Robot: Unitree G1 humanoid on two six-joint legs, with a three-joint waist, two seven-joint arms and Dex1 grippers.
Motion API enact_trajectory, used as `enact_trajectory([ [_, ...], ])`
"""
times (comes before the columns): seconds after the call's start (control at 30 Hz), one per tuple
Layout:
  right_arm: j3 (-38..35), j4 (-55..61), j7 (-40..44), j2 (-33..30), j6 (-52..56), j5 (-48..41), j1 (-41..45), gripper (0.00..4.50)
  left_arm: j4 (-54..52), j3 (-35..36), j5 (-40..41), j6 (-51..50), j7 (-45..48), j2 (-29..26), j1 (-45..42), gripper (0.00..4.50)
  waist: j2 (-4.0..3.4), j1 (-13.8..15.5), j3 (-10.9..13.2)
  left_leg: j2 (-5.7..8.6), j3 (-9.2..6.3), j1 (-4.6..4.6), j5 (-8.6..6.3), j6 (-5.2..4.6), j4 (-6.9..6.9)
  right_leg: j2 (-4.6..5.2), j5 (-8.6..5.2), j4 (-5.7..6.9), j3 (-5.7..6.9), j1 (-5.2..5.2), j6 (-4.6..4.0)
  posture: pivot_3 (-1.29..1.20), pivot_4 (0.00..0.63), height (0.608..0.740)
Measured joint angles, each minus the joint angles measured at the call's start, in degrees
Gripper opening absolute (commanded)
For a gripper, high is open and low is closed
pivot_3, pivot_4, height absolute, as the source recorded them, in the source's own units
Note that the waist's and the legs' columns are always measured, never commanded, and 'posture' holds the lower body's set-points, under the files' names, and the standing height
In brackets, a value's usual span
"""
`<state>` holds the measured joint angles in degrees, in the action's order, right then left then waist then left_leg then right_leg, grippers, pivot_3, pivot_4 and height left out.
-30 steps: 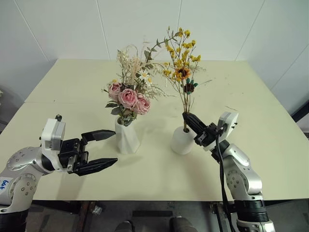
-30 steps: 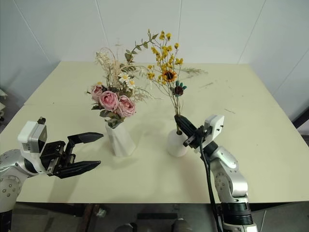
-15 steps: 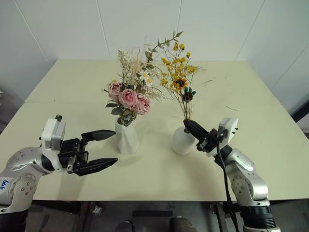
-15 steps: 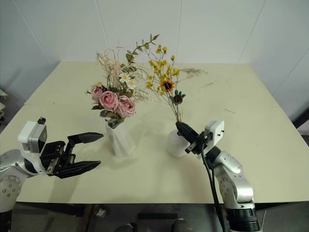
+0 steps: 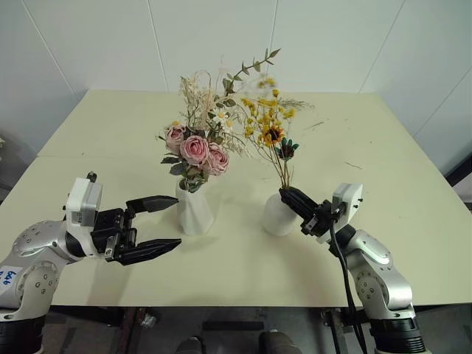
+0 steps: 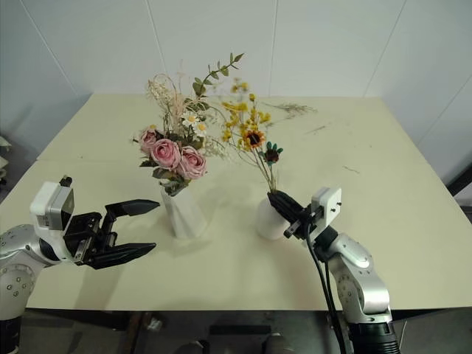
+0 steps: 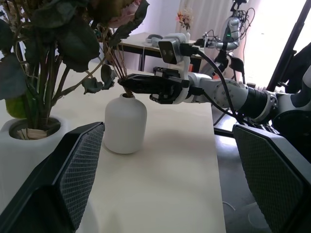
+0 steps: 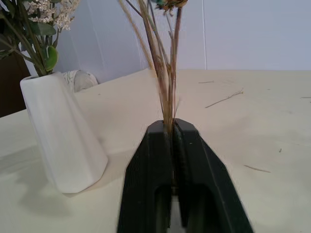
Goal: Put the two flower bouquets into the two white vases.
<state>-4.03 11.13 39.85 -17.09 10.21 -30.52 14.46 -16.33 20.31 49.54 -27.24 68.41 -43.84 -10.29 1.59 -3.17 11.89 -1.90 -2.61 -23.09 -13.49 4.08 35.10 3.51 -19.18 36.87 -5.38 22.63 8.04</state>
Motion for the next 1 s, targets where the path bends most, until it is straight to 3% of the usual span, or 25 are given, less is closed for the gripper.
enact_trajectory([
  [0.33, 0.0, 1.4, 1.1, -2.2, 0.3, 0.2, -1.4, 4.46, 0.9, -0.1, -0.3, 0.5, 0.0, 0.1, -0.1, 4.5, 0.0, 0.1, 0.0, 0.0, 0.0, 0.0, 0.0, 0.0, -0.01, 0.01, 0.0, -0.01, 0.0, 0.0, 0.0, 0.0, 0.15, 0.74],
  [0.5, -0.8, 5.5, 2.5, -6.4, 2.4, -0.6, -4.3, 4.49, 1.0, -0.2, -0.3, 0.5, 0.1, 0.1, 0.0, 4.5, 0.0, 0.1, 0.0, 0.0, 0.0, 0.0, 0.0, 0.0, 0.0, 0.01, 0.0, -0.02, 0.0, -0.02, 0.0, 0.0, 0.15, 0.74],
  [0.73, -5.6, 10.2, 6.9, -17.0, 7.7, -4.8, -7.1, 4.49, 1.5, -0.6, -0.3, 0.6, 0.9, 0.1, -0.5, 4.5, 0.01, 0.2, 0.0, 0.02, 0.0, 0.0, 0.0, 0.0, 0.02, 0.01, 0.0, -0.04, -0.01, -0.05, 0.0, 0.0, 0.15, 0.74],
  [1.0, -14.9, 7.3, 20.1, -35.4, 13.1, -9.2, -7.2, 4.49, 6.5, 1.3, -0.9, 1.8, 3.0, -2.2, -0.7, 4.5, 0.04, 0.3, 0.0, 0.01, 0.01, 0.01, -0.01, -0.02, 0.04, 0.0, 0.0, -0.11, 0.0, -0.06, 0.01, 0.0, 0.15, 0.74],
])
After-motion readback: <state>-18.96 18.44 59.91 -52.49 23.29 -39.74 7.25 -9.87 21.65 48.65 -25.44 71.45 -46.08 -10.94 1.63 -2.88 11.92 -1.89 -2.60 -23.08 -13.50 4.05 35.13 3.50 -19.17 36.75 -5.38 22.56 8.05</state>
